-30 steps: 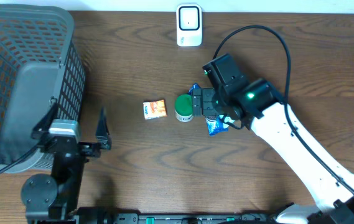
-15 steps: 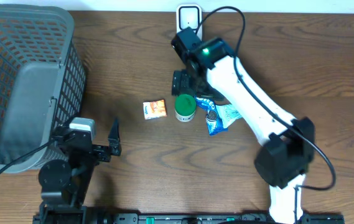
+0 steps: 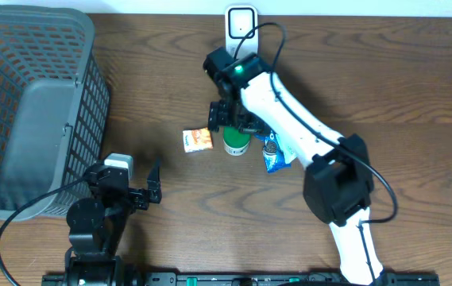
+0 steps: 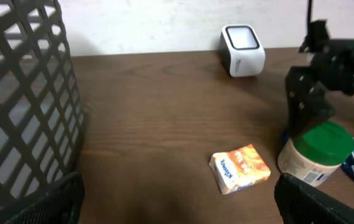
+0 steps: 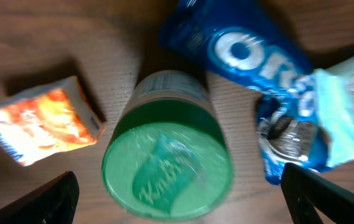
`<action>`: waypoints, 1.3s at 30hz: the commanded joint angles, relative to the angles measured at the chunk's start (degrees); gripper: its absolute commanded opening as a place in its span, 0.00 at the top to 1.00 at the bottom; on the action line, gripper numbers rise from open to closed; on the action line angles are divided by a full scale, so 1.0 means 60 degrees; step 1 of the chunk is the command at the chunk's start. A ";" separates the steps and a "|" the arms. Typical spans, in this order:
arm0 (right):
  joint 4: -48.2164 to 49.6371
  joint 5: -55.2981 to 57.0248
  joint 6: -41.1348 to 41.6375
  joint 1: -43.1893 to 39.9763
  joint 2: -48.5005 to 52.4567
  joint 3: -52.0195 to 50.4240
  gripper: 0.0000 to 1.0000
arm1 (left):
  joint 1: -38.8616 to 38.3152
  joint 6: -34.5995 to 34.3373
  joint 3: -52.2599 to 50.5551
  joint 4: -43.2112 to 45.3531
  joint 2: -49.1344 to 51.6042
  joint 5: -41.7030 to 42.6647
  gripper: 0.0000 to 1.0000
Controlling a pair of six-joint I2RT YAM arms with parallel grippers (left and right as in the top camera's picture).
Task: Scan the item barcode
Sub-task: 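Grasp the green-capped jar with the right gripper and lift it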
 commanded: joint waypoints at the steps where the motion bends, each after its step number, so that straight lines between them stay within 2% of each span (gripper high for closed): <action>1: 0.0047 -0.0058 0.0171 0.0138 0.0408 0.0168 0.01 | -0.0007 -0.0087 -0.0113 0.0066 -0.0011 0.0149 0.02; 9: 0.0189 -0.0051 0.0175 0.0120 0.1071 0.0146 0.01 | -0.0007 -0.0084 -0.0164 -0.0233 -0.0011 0.0146 0.02; 12: 0.0557 0.0058 0.0171 0.0138 0.1177 0.0073 0.10 | -0.0007 -0.0084 -0.0164 -0.0441 -0.0011 0.0146 0.02; 19: 0.1592 0.0011 0.0215 0.0135 0.1180 -0.1016 0.07 | -0.0007 -0.0011 -0.0164 -0.0725 -0.0011 0.0113 0.02; 24: 0.1931 0.0015 0.0215 0.0135 0.1180 -0.1643 0.21 | -0.0007 -0.0011 -0.0164 -0.0703 -0.0011 0.0109 0.02; 27: 0.1898 0.0015 0.0211 0.0124 0.1180 -0.1676 0.36 | -0.0007 -0.0011 -0.0164 -0.0732 -0.0011 0.0109 0.02; 32: 0.1807 0.0011 0.0204 0.0117 0.1169 -0.1617 0.42 | -0.0007 -0.0011 -0.0164 -0.0922 -0.0011 0.0109 0.02; 36: 0.1078 -0.0240 -0.0342 0.0047 0.1147 -0.1129 0.41 | -0.0007 -0.0011 -0.0164 -0.1264 -0.0011 0.0109 0.02; 39: 0.0000 -0.0834 -0.1147 -0.0120 0.1147 -0.0299 0.49 | -0.0007 -0.0011 -0.0164 -0.1523 -0.0007 0.0113 0.02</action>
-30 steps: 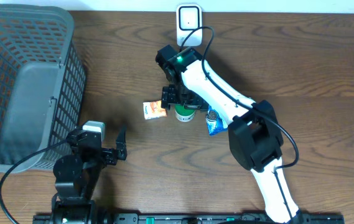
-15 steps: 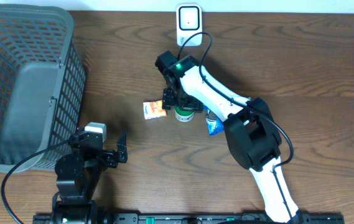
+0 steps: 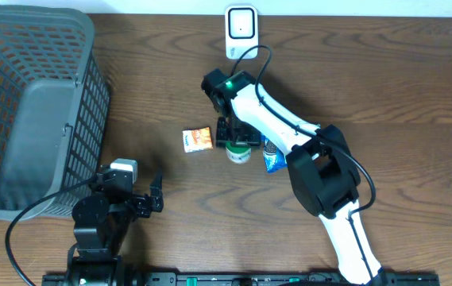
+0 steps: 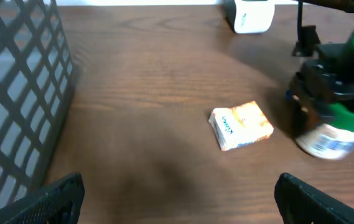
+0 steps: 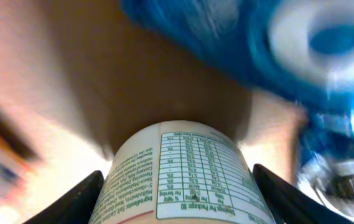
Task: Scan the item barcode
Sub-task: 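Grasp the green-capped jar with the right gripper and lift it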
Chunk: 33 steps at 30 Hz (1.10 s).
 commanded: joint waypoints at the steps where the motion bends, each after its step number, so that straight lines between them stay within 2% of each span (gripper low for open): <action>1: -0.1013 -0.0787 -0.1089 -0.0295 0.0226 0.1115 0.51 | -0.0007 -0.0011 -0.0040 -0.0171 -0.0007 0.0117 0.02; 8: -0.3938 -0.1574 -0.1614 -0.0856 0.0226 0.3526 0.43 | -0.0007 -0.0015 -0.0040 -0.0259 -0.0007 0.0117 0.02; 11: -0.3901 -0.3020 -0.2397 -0.1071 0.0124 0.3705 0.40 | -0.0007 -0.0015 -0.0040 -0.0506 -0.0007 0.0117 0.02; 15: -0.3901 -0.4532 -0.2849 -0.1271 0.0117 0.3683 0.42 | -0.0007 -0.0015 -0.0040 -0.0896 -0.0007 0.0117 0.02; 21: -0.3898 -0.4535 -0.3075 -0.1297 0.0117 0.3683 0.42 | -0.0007 -0.0015 -0.0040 -0.1548 -0.0007 0.0117 0.02; 31: -0.3898 -0.4488 -0.4747 -0.1366 0.0117 0.3876 0.42 | -0.0007 -0.0015 -0.0040 -0.2484 -0.0007 0.0117 0.02; 33: -0.3876 -0.3909 -0.4845 -0.1457 0.0117 0.4200 0.43 | -0.0007 -0.0015 -0.0040 -0.2605 -0.0007 0.0117 0.02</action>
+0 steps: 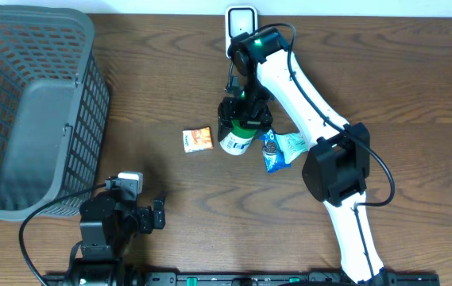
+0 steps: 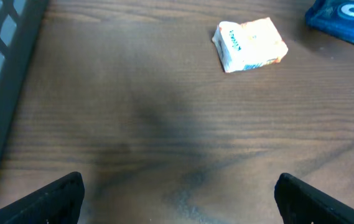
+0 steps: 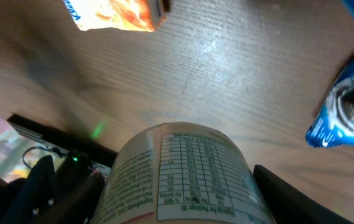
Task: Scan the item barcode
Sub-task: 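Grasp the green-capped jar with the right gripper and lift it, then raise the held jar up to the white scanner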
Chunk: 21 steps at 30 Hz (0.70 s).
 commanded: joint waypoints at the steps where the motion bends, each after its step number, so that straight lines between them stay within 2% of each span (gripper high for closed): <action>1: 0.0044 0.0667 -0.0707 -0.0189 -0.0255 0.0780 0.44 | -0.0007 -0.0018 -0.0040 -0.0164 -0.0007 0.0117 0.02; 5: 0.0805 0.3224 -0.0302 -0.0244 -0.0255 0.1617 0.44 | -0.0007 -0.0018 -0.0040 -0.0189 -0.0007 0.0117 0.02; 12: 0.3993 0.7850 -0.0426 -0.0109 -0.0248 0.1887 0.44 | -0.0007 -0.0018 -0.0040 -0.0189 -0.0007 0.0117 0.02; 17: 0.6160 0.8772 -0.0729 -0.0124 -0.0244 0.1599 0.44 | -0.0007 -0.0018 -0.0040 -0.0189 -0.0007 0.0117 0.02; 21: 0.8131 0.8830 -0.0816 -0.0182 -0.0229 0.1122 0.46 | -0.0007 -0.0018 -0.0040 -0.0189 -0.0007 0.0117 0.02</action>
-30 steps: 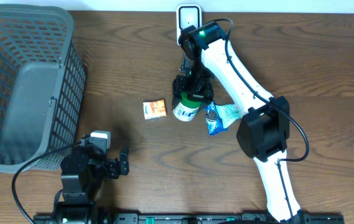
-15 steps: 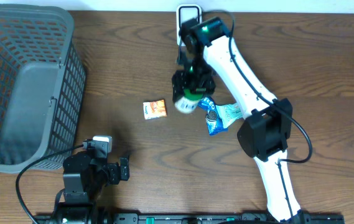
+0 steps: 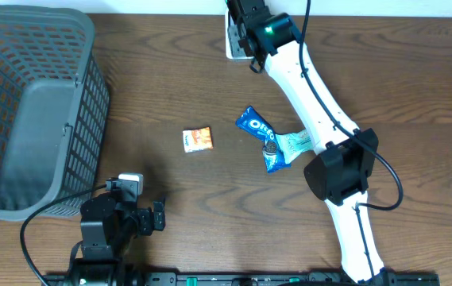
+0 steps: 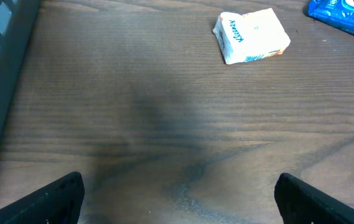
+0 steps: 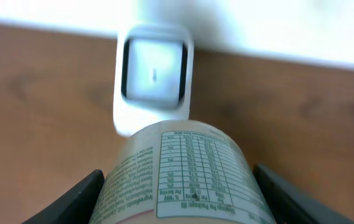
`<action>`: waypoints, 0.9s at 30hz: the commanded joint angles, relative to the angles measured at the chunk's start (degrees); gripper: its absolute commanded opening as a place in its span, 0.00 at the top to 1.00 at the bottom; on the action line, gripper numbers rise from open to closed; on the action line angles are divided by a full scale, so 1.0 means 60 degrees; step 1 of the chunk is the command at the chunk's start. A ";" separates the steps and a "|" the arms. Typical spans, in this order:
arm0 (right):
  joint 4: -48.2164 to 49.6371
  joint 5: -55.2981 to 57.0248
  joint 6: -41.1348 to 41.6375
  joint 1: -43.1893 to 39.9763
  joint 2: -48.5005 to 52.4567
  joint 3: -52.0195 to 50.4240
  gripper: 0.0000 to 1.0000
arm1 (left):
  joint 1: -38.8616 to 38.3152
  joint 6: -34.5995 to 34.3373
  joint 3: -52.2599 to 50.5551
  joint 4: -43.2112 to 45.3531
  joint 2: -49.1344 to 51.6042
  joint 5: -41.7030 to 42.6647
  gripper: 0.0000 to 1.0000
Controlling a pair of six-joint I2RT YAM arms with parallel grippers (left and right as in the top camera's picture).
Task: Scan the item barcode
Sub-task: 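Raise the held jar up to the white scanner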
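A jar with a white nutrition label (image 5: pixel 183 174) fills the bottom of the right wrist view, and my right gripper (image 5: pixel 183 200) is shut on it. Just beyond the jar stands the white scanner (image 5: pixel 153 78), its window facing the label. From overhead, the right gripper (image 3: pixel 247 28) is at the table's back edge over the scanner (image 3: pixel 232 38), and the arm hides the jar. My left gripper (image 4: pixel 177 205) is open and empty, low over the front left of the table (image 3: pixel 150 218).
An orange and white tissue pack (image 3: pixel 198 139) (image 4: pixel 251 36) lies mid-table. A blue Oreo pack (image 3: pixel 256 127) and a pale teal packet (image 3: pixel 293 143) lie right of it. A grey mesh basket (image 3: pixel 35 103) fills the left side.
My right gripper, still shut on the jar, has gone from above the tissue pack and Oreo pack to the back edge, facing the scanner. The Oreo pack now shows uncovered. The left arm is unchanged.
First my right gripper hovered open over the green-lidded jar standing between the tissue pack and the Oreo pack. Then it was down around the jar, then holding it lifted off the table, and now it holds it before the scanner. The left gripper stayed open, drawing back slightly.
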 commanded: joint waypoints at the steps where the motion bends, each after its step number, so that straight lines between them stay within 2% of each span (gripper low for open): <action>1: 0.1486 0.0849 -0.0546 -0.0051 -0.0229 -0.0554 0.46 | -0.0007 -0.0018 -0.0040 -0.0007 -0.0007 0.0117 0.02; 5: 0.3708 0.1035 -0.1869 -0.0073 -0.0226 -0.1548 0.45 | -0.0007 -0.0018 -0.0040 -0.0007 -0.0007 0.0117 0.02; 11: 0.6743 0.2102 -0.3111 -0.0113 -0.0226 -0.3151 0.39 | -0.0007 -0.0018 -0.0040 -0.0007 -0.0007 0.0117 0.02; 18: 0.9340 0.1920 -0.3333 -0.0237 -0.0142 -0.4313 0.38 | -0.0007 -0.0018 -0.0040 -0.0007 -0.0007 0.0117 0.02; 27: 0.9883 0.2102 -0.4710 -0.0178 0.0743 -0.4371 0.40 | -0.0007 -0.0018 -0.0040 -0.0007 -0.0007 0.0117 0.02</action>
